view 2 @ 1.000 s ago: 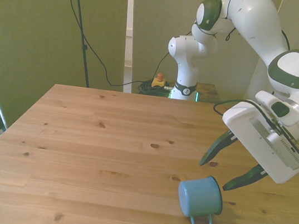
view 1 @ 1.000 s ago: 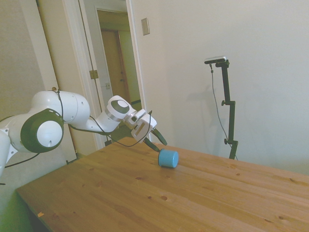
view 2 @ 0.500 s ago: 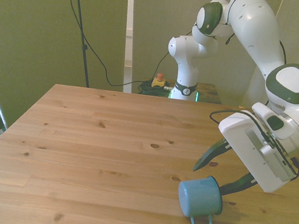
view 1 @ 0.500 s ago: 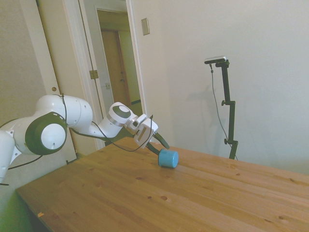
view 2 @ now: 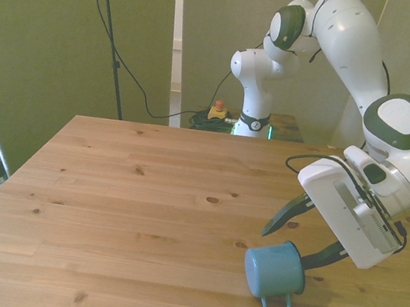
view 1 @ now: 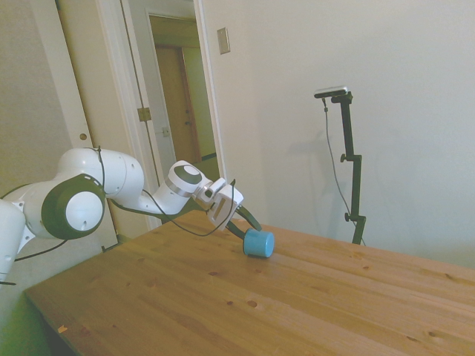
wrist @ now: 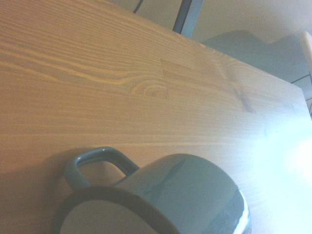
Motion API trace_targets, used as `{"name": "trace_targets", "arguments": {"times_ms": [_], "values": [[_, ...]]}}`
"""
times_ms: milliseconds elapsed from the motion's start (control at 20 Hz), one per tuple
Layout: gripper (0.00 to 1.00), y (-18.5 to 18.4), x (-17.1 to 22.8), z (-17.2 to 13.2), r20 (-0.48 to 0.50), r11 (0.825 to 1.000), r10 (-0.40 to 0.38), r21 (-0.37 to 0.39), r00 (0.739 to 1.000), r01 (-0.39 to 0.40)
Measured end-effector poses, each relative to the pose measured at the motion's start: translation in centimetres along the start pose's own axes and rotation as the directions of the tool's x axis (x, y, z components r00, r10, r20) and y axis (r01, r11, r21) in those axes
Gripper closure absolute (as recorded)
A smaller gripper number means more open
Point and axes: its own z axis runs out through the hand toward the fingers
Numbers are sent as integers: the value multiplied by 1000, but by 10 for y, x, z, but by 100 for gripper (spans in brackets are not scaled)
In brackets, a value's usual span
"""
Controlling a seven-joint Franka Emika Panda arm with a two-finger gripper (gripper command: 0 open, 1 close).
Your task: Flip the mug upright
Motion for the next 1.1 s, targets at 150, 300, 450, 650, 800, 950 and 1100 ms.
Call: {"name": "trace_targets", "arguments": {"times_ms": [150, 300, 450, 650, 800, 950, 1100], "values": [[100, -1, -1, 1, -8, 1000, 0, -3, 1000, 0], [100, -2, -3, 5, -12, 1000, -3, -9, 1000, 3], [100, -4, -7, 10, -11, 1000, -7, -19, 1000, 7], [100, -5, -5, 10, -12, 1000, -1, -22, 1000, 0], [100, -5, -3, 8, -14, 1000, 4, -21, 1000, -4], [100, -5, -3, 10, -13, 1000, 3, -23, 1000, -3], [100, -6, -4, 11, -12, 1000, 2, -25, 1000, -2]]}}
